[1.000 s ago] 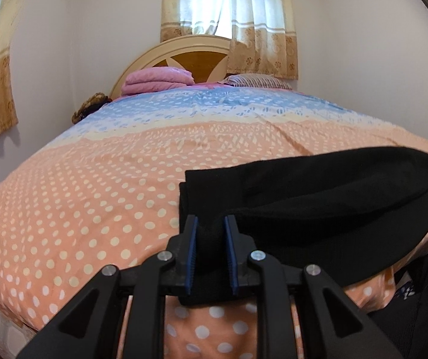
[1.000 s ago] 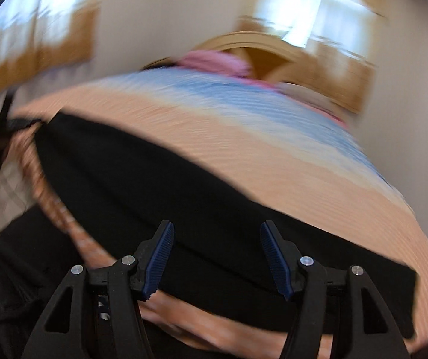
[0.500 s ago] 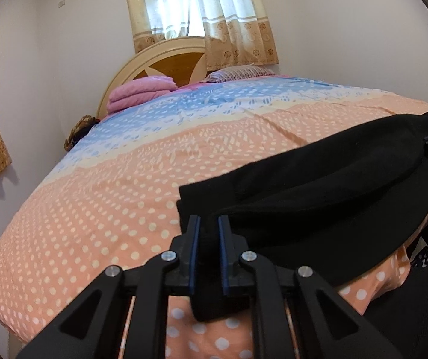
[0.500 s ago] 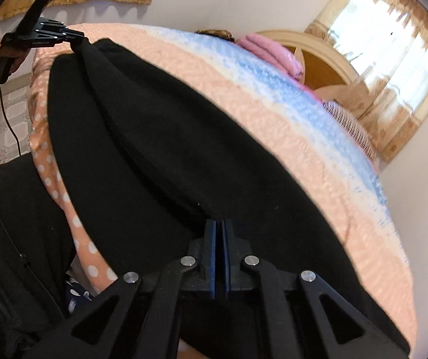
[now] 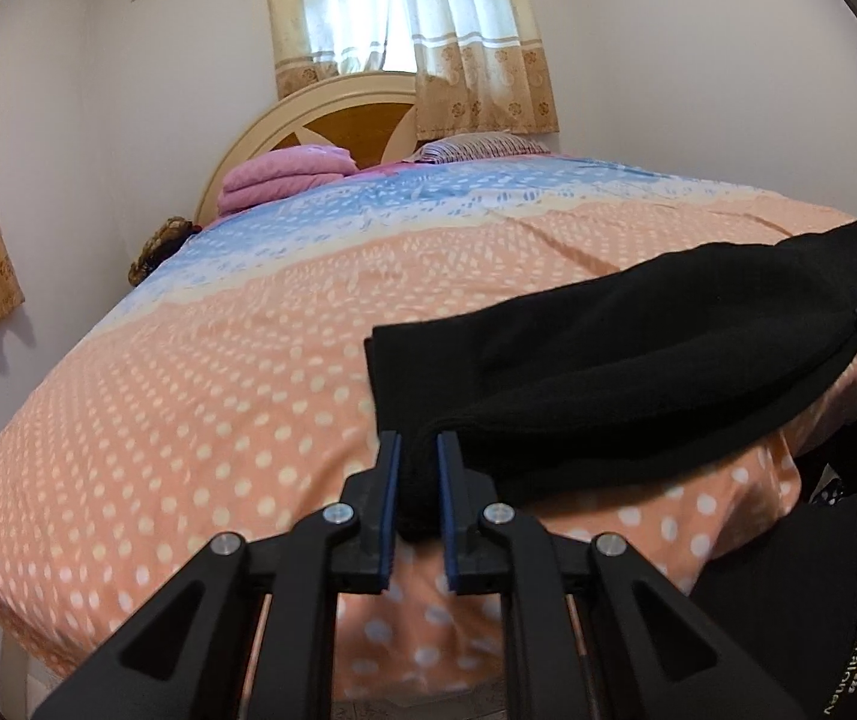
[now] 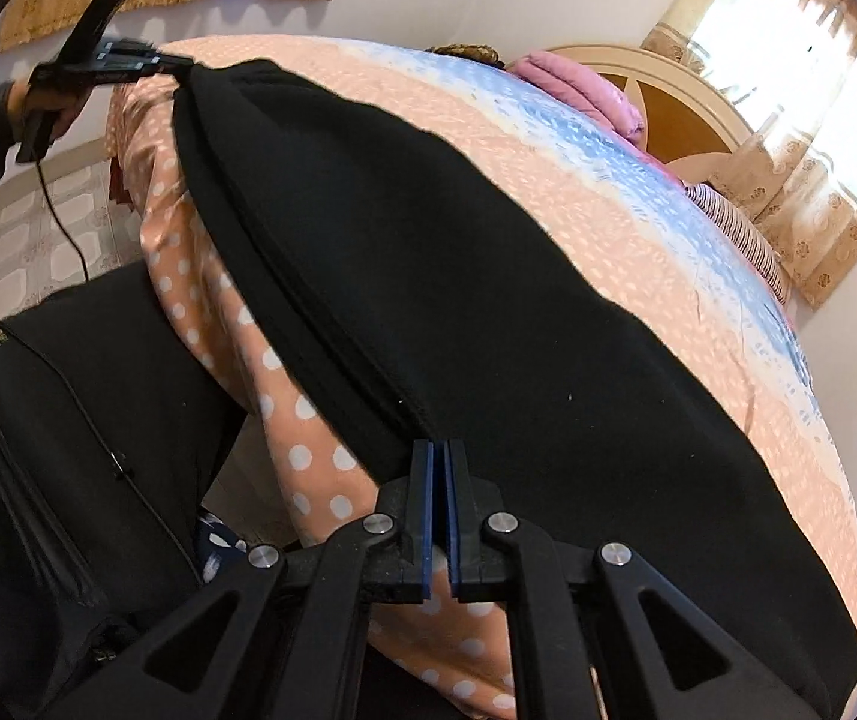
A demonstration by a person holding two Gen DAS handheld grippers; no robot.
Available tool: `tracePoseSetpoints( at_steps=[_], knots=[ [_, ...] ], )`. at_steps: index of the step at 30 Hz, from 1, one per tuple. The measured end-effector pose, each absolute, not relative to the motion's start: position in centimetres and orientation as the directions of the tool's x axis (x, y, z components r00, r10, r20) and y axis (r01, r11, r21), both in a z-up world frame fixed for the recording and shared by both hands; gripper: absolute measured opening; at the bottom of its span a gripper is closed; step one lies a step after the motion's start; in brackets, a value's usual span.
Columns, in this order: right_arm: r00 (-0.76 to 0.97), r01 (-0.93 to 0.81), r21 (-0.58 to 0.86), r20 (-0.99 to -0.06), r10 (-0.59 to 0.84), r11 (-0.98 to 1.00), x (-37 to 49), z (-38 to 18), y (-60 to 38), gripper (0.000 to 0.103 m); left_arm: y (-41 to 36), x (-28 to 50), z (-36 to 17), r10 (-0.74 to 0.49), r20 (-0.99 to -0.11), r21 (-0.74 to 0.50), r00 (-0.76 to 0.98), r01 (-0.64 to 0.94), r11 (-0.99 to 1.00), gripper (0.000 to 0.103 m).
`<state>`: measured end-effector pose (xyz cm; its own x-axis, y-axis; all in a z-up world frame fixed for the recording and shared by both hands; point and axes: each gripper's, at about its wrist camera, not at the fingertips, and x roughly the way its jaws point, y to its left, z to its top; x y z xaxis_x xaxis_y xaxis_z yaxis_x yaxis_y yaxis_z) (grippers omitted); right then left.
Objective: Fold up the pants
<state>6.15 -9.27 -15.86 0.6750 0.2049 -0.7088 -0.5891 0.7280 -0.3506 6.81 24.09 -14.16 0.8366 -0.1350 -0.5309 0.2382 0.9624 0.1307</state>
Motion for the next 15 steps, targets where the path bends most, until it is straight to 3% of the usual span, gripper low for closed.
tracePoseSetpoints(
  at_steps=[15],
  knots=[
    [0.626,-0.618,-0.279,-0.741,0.245,0.735,5.6,-16.0,-9.8,0.003,24.8,5.7,-13.9,-0.16,-0.511,0.068,0.845,0.226,0.972,0.013]
  ],
)
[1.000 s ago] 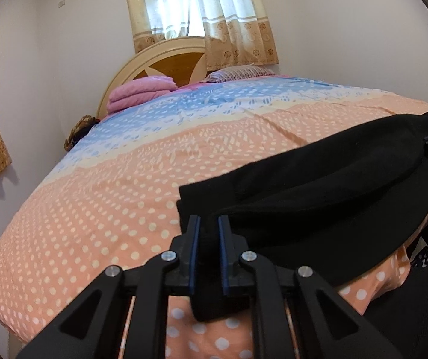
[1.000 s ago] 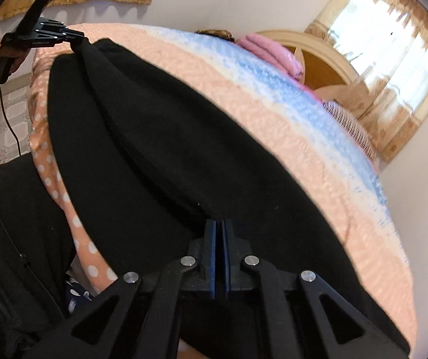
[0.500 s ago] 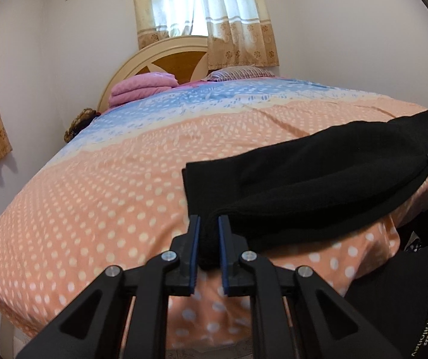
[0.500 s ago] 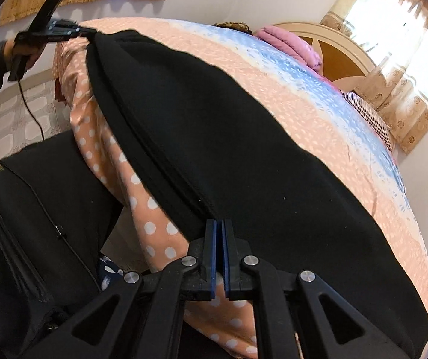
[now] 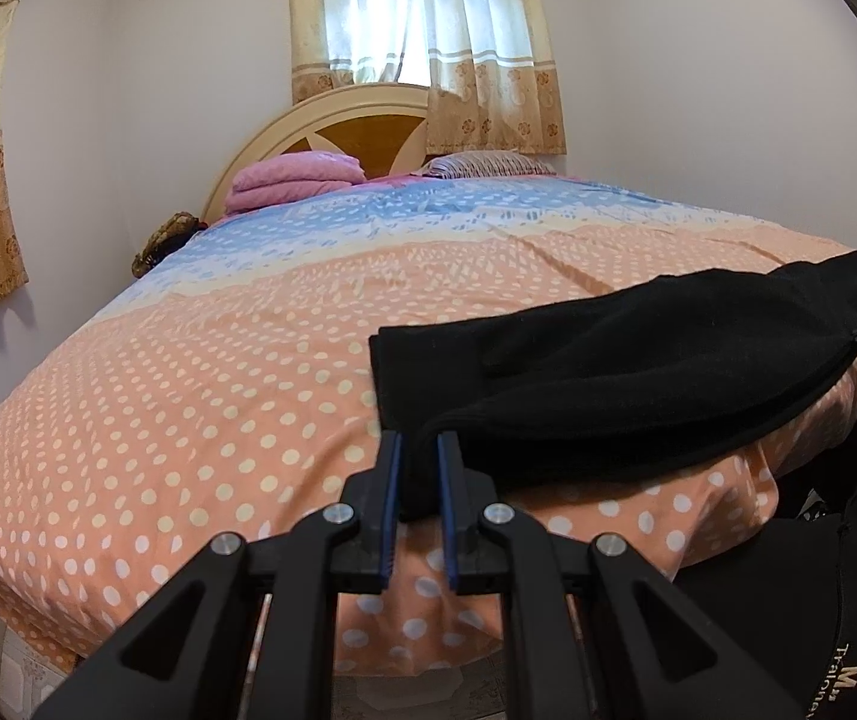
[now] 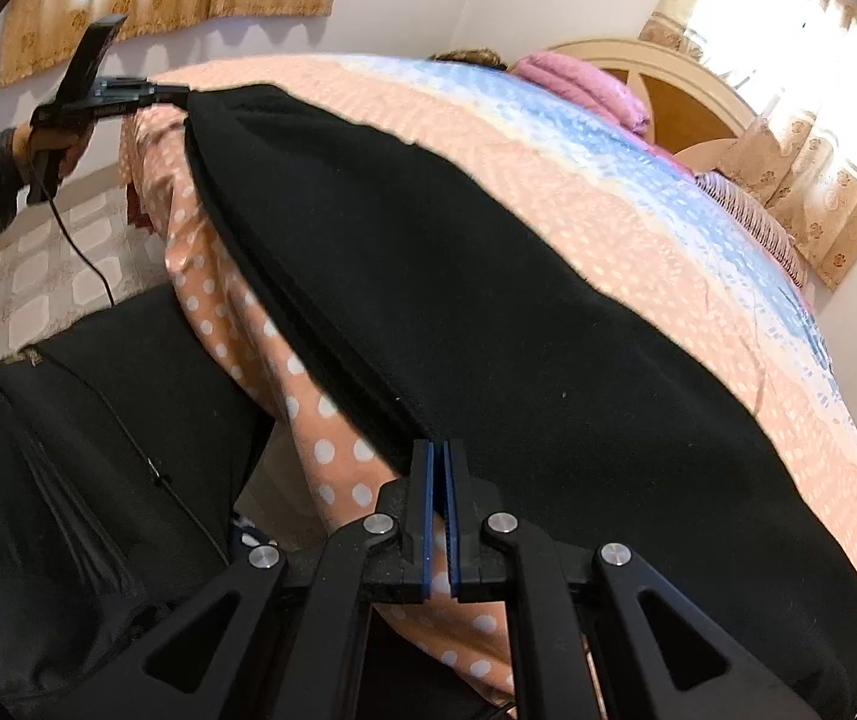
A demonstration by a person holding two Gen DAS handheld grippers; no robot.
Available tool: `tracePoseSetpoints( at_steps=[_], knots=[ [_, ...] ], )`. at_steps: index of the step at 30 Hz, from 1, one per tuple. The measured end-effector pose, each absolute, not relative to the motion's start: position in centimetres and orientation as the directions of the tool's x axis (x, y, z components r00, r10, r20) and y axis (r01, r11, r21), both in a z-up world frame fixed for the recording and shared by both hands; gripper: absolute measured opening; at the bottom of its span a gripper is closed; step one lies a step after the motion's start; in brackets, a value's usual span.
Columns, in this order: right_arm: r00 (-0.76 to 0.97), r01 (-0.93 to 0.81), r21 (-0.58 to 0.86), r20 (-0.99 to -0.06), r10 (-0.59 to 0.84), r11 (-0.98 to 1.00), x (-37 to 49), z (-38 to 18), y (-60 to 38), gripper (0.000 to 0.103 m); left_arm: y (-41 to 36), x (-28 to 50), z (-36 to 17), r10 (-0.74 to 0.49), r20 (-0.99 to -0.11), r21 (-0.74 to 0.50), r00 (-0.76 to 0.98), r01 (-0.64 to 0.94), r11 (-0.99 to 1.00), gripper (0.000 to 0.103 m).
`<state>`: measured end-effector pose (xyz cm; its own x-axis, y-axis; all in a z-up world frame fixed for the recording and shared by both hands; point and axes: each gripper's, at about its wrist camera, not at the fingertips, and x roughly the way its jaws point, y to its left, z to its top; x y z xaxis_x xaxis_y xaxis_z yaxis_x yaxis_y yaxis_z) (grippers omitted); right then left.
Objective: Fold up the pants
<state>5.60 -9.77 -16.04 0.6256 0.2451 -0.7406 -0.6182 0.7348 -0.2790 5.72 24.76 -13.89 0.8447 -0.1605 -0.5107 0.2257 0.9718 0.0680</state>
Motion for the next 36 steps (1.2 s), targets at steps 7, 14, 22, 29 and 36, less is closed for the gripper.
tracePoseSetpoints(
  at_steps=[7,14,22,29,36],
  knots=[
    [0.598,-0.639,-0.287,-0.769,0.226,0.714,6.1,-16.6,-9.2,0.003,25.1,5.4,-14.7,-0.149,-0.526,0.051,0.837,0.206,0.977,0.021],
    [0.578,-0.669,-0.236,-0.761,0.294,0.705,6.1,-13.7,-10.2,0.055,27.5,3.6,-13.3,-0.081,-0.496,0.012,0.865,0.101,0.995,0.049],
    [0.582,-0.583,-0.001,-0.698,0.417,0.813,14.0,-8.6,-9.1,0.055,24.0,4.8,-10.1,-0.115,-0.402,-0.015,0.908,0.118,0.993,0.072],
    [0.487,-0.495,0.254,-0.711,0.507,0.831,23.9,-9.4,-4.1,0.055,18.8,9.8,-12.2,-0.178,-0.486,-0.015,0.856,0.195,0.981,0.072],
    [0.286,-0.35,0.529,-0.726,0.626,0.773,30.8,-13.9,0.1,0.039,17.7,8.9,-16.1,-0.166,-0.551,0.054,0.818,0.234,0.971,0.074]
  ],
)
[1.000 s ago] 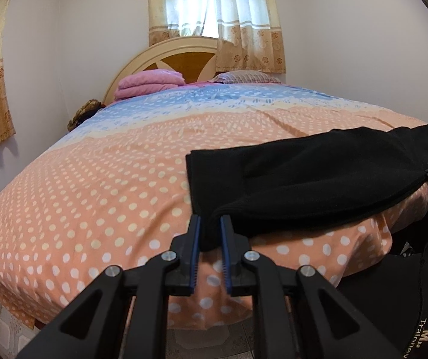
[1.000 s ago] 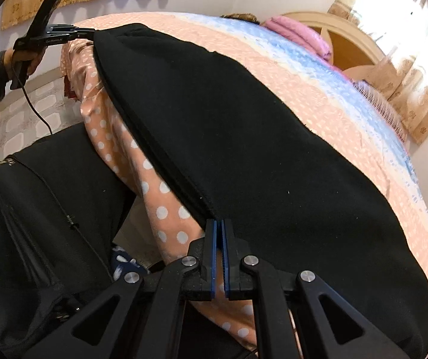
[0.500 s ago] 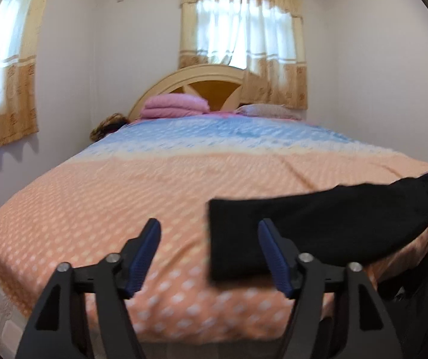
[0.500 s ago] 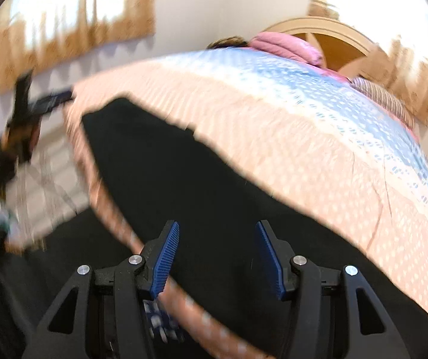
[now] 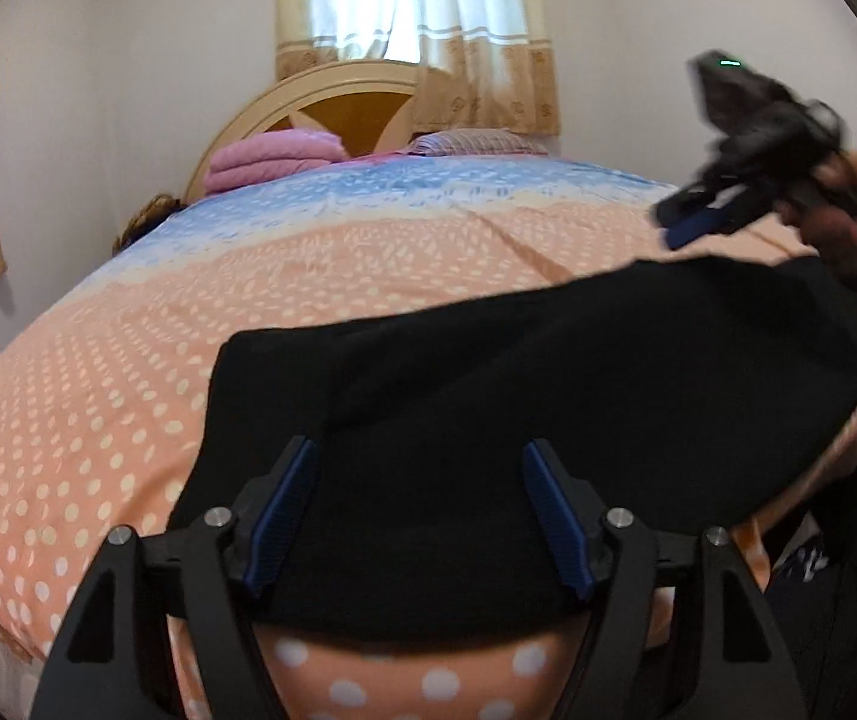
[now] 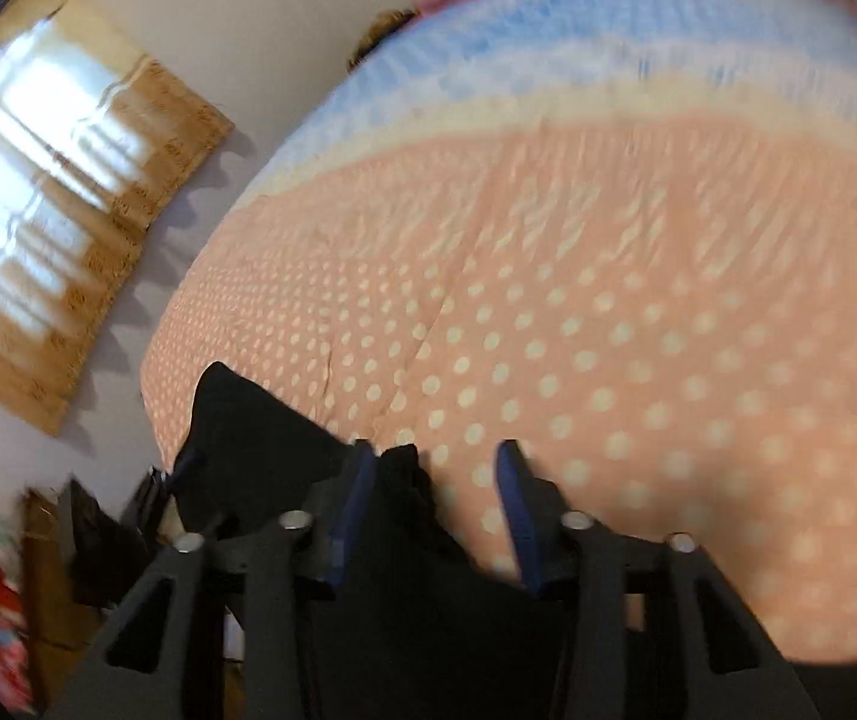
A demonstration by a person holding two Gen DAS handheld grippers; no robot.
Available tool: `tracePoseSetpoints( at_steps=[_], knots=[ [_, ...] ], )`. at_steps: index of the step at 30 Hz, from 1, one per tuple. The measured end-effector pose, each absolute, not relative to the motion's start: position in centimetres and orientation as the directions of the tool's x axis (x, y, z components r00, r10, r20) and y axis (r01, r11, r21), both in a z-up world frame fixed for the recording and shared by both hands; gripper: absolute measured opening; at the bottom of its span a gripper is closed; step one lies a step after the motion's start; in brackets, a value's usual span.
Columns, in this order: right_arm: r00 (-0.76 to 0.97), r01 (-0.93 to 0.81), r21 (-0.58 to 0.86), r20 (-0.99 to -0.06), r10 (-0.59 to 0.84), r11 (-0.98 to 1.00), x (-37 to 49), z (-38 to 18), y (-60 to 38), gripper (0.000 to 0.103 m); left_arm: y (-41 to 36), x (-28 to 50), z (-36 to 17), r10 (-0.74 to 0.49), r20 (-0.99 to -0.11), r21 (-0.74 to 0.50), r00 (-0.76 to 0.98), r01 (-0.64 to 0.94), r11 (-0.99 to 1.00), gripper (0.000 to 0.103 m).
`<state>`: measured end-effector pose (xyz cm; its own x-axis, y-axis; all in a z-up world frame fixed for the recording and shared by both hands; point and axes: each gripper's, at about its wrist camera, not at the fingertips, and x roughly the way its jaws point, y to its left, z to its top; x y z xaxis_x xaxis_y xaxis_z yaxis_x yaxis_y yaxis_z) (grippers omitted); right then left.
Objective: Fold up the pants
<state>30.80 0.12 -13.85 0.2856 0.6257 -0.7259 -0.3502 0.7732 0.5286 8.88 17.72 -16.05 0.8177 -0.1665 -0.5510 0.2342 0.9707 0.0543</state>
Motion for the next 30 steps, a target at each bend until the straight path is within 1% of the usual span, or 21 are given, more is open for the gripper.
tracePoseSetpoints(
  at_steps=[2,3,5,6,7,9,12,13,15,16,17,18,20,21,23,25,26,28,30],
  knots=[
    [0.227,-0.331,0.567,-0.728,0.647,0.754,31.4,-15.3,1.2,0.036,18.2,8.6,-15.9,-0.187,-0.547,0.036,0.816,0.246,0.969,0.074],
    [0.208,-0.332,0.579,-0.725,0.657,0.744,31.4,-15.8,1.7,0.03,18.4,8.5,-16.0,-0.194,-0.544,0.032,0.816,0.251,0.967,0.074],
    [0.179,-0.344,0.6,-0.713,0.678,0.722,31.5,-16.1,2.2,0.025,18.3,8.2,-16.1,-0.195,-0.535,0.037,0.822,0.254,0.967,0.075],
    [0.19,-0.35,0.587,-0.719,0.669,0.73,31.3,-16.0,2.5,0.01,18.2,8.1,-16.1,-0.194,-0.53,0.042,0.825,0.254,0.966,0.075],
    [0.212,-0.355,0.565,-0.728,0.653,0.745,31.2,-15.9,2.7,0.007,18.2,8.1,-16.1,-0.194,-0.527,0.042,0.827,0.254,0.966,0.075],
    [0.263,-0.371,0.539,-0.719,0.643,0.756,30.7,-14.9,2.8,0.004,18.4,7.8,-16.1,-0.2,-0.517,0.032,0.832,0.252,0.967,0.075],
    [0.342,-0.394,0.521,-0.682,0.647,0.757,30.2,-13.1,2.1,0.003,18.4,7.6,-16.1,-0.199,-0.512,0.03,0.836,0.249,0.968,0.075],
    [0.351,-0.392,0.514,-0.683,0.64,0.763,30.3,-12.9,1.9,0.003,18.2,7.8,-16.2,-0.197,-0.512,0.032,0.836,0.248,0.968,0.075],
    [0.371,-0.387,0.444,-0.728,0.577,0.808,30.7,-13.5,2.3,0.002,18.0,7.9,-16.2,-0.193,-0.516,0.035,0.835,0.245,0.969,0.077],
    [0.395,-0.385,0.383,-0.754,0.525,0.84,30.9,-14.2,2.6,0.0,17.9,8.0,-16.2,-0.19,-0.519,0.036,0.833,0.244,0.969,0.078],
    [0.4,-0.384,0.356,-0.767,0.501,0.852,31.1,-14.7,2.5,0.0,17.8,8.0,-16.1,-0.186,-0.521,0.038,0.833,0.24,0.97,0.078],
    [0.406,-0.384,0.341,-0.772,0.489,0.858,31.3,-15.2,2.3,0.0,17.8,8.1,-16.0,-0.181,-0.524,0.038,0.832,0.235,0.971,0.078],
    [0.429,-0.374,0.372,-0.743,0.514,0.85,30.9,-15.0,0.4,0.001,17.5,8.2,-15.5,-0.166,-0.536,0.038,0.828,0.22,0.975,0.078],
    [0.437,-0.368,0.37,-0.741,0.51,0.853,30.5,-14.9,-0.4,0.002,17.3,8.0,-15.1,-0.163,-0.541,0.035,0.825,0.215,0.976,0.078],
    [0.464,-0.378,0.363,-0.722,0.514,0.852,29.0,-13.7,-2.4,0.011,16.9,7.5,-14.1,-0.177,-0.533,0.019,0.828,0.22,0.975,0.078],
    [0.496,-0.39,0.356,-0.696,0.519,0.849,27.1,-12.5,-5.1,0.049,15.8,7.0,-13.1,-0.202,-0.518,0.018,0.831,0.247,0.969,0.078],
    [0.509,-0.386,0.364,-0.682,0.525,0.848,25.9,-12.0,-6.9,0.053,15.0,6.7,-12.5,-0.22,-0.512,0.02,0.83,0.268,0.963,0.08],
    [0.538,-0.37,0.372,-0.662,0.523,0.851,23.9,-11.3,-10.2,0.053,12.8,6.6,-11.4,-0.257,-0.507,0.029,0.823,0.314,0.949,0.082],
    [0.597,-0.317,0.355,-0.645,0.476,0.879,21.1,-10.5,-15.0,0.052,10.2,6.9,-10.5,-0.318,-0.504,0.027,0.803,0.382,0.924,0.082]
  ],
)
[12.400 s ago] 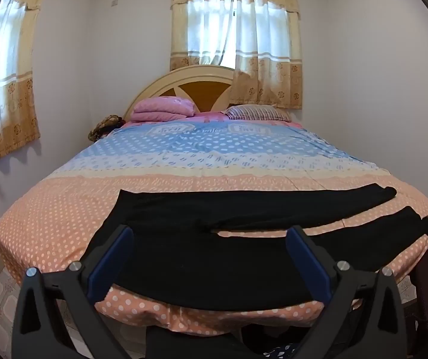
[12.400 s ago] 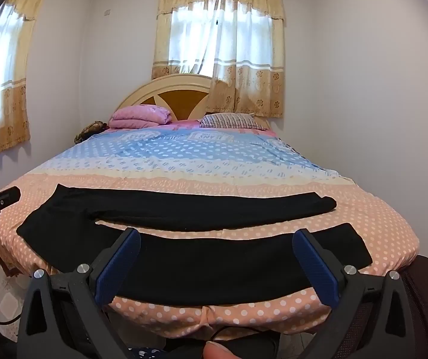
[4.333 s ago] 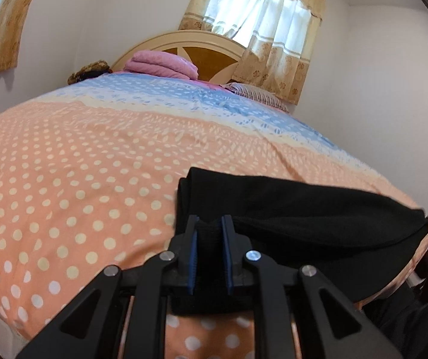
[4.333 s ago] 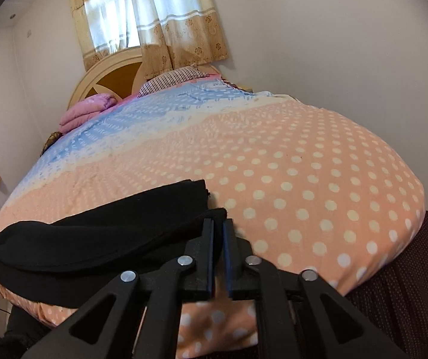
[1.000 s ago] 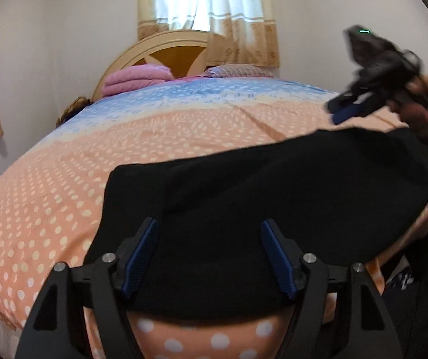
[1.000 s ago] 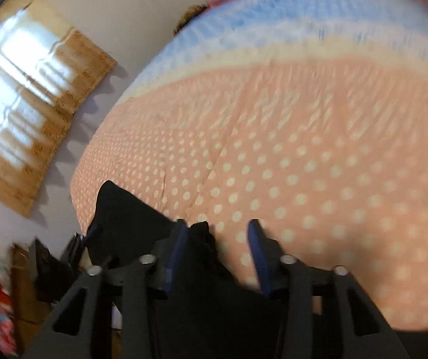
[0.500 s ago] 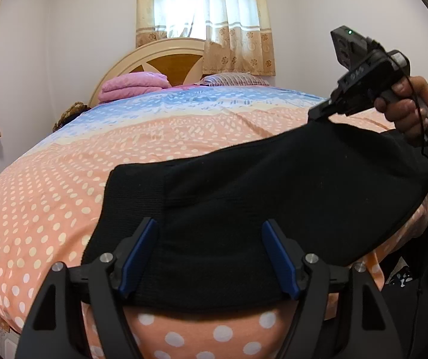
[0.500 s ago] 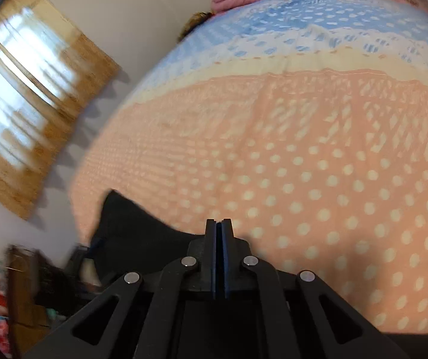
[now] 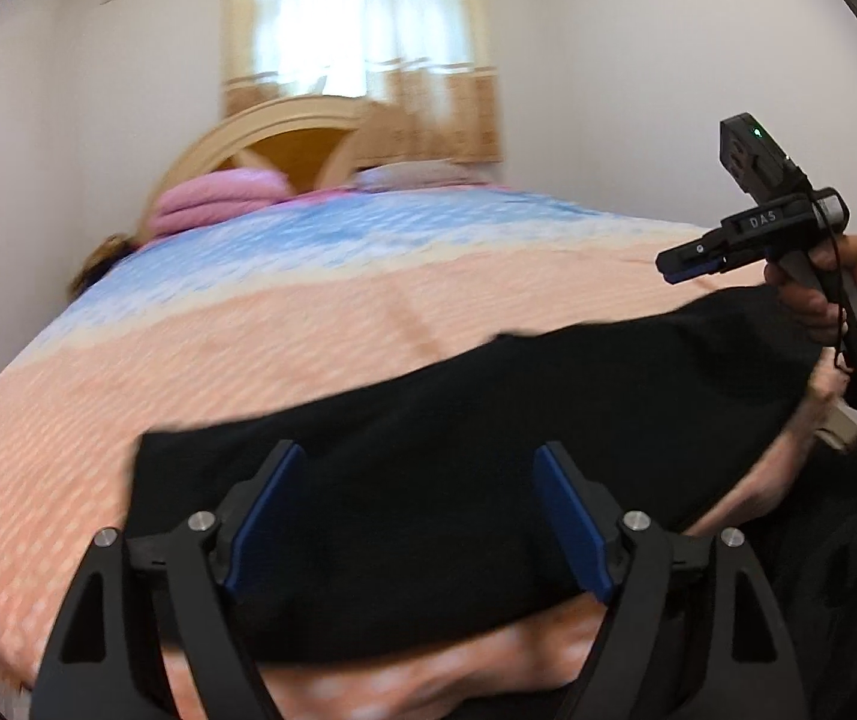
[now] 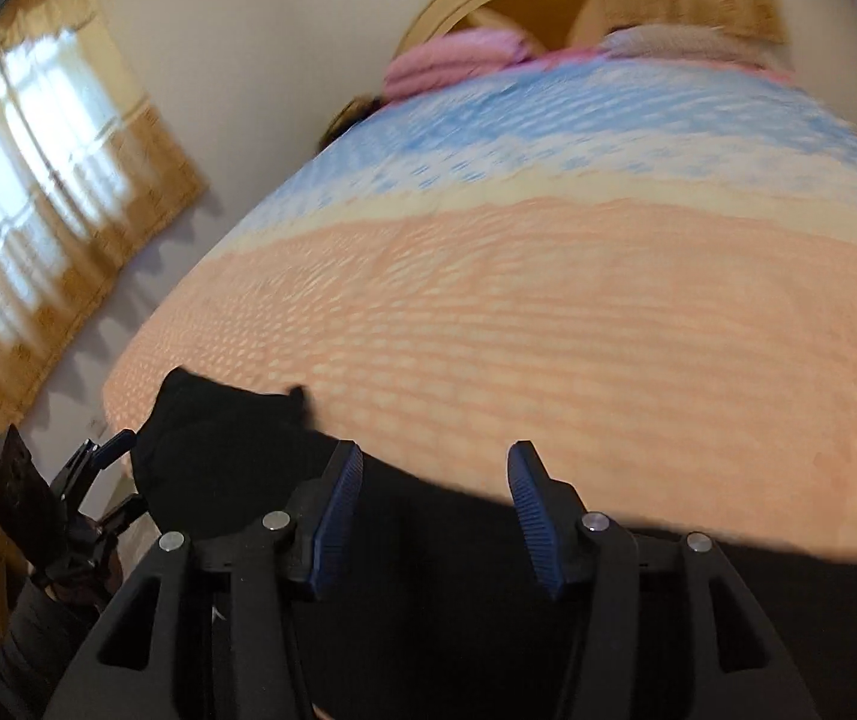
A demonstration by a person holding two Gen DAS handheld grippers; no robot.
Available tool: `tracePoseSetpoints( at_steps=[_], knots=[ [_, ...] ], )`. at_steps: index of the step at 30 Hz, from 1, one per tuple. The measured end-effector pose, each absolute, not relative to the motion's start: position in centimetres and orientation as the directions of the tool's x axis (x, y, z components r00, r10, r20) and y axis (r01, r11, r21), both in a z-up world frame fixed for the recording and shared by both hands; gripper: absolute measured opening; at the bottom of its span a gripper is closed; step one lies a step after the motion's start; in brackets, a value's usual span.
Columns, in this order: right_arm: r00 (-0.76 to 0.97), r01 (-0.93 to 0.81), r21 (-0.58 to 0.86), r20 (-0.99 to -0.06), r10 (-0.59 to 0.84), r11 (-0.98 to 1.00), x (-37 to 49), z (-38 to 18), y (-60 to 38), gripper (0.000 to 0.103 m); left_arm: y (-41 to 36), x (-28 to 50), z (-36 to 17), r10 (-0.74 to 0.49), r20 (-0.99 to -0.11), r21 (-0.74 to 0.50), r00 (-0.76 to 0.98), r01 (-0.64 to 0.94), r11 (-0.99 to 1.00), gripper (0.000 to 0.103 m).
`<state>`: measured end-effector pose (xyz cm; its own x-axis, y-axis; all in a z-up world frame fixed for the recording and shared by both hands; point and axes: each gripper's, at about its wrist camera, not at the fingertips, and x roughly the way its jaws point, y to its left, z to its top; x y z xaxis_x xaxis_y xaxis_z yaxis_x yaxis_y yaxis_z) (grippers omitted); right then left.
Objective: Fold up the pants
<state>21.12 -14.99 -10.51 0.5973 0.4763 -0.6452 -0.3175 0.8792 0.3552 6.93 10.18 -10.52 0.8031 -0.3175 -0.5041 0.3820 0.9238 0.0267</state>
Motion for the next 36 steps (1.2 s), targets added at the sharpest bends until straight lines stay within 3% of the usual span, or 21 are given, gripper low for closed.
tracePoseSetpoints(
  at_steps=[8,11,13,18,20,23,25,28,32,34,36],
  knots=[
    [0.762,0.117,0.262,-0.642,0.082,0.958,11.2,-8.5,-36.5,0.052,-2.0,8.5,-10.4,-0.533,-0.545,0.026,0.647,0.648,0.761,0.082],
    [0.753,0.32,0.223,-0.65,-0.104,0.921,8.4,-8.2,-43.6,0.053,-5.9,8.1,-10.6,-0.577,-0.562,0.046,0.593,0.718,0.694,0.082],
    [0.738,0.373,0.223,-0.66,-0.142,0.901,7.8,-8.4,-46.5,0.053,-7.5,8.0,-10.6,-0.598,-0.571,0.046,0.562,0.75,0.66,0.082],
    [0.758,0.353,0.36,-0.651,-0.038,0.863,8.8,-10.4,-50.9,0.052,-10.7,7.5,-10.9,-0.617,-0.599,0.069,0.51,0.801,0.595,0.082],
    [0.757,0.323,0.393,-0.653,0.014,0.861,9.6,-11.1,-51.0,0.042,-11.2,7.7,-11.3,-0.615,-0.619,0.066,0.489,0.812,0.58,0.082],
    [0.751,0.324,0.357,-0.661,-0.009,0.876,10.6,-11.5,-50.4,0.008,-11.6,8.2,-12.3,-0.596,-0.645,0.062,0.478,0.81,0.583,0.082],
    [0.766,0.313,0.335,-0.643,-0.027,0.889,10.2,-11.1,-50.5,0.005,-11.6,8.4,-12.7,-0.584,-0.66,0.052,0.472,0.805,0.591,0.082],
    [0.792,0.332,0.302,-0.604,-0.09,0.894,10.3,-9.9,-50.9,0.004,-11.5,8.2,-13.1,-0.58,-0.66,0.057,0.477,0.802,0.595,0.082],
    [0.766,0.361,0.261,-0.63,-0.126,0.895,11.3,-10.8,-51.7,0.004,-11.9,7.9,-13.1,-0.566,-0.664,0.079,0.489,0.798,0.597,0.082],
    [0.774,0.359,0.309,-0.627,-0.095,0.881,10.5,-10.9,-52.1,0.005,-12.1,7.9,-13.0,-0.56,-0.665,0.086,0.494,0.796,0.599,0.082],
    [0.793,0.319,0.396,-0.609,-0.014,0.861,8.4,-10.8,-52.4,0.016,-11.9,7.7,-12.7,-0.567,-0.66,0.076,0.493,0.795,0.602,0.082]
  ],
)
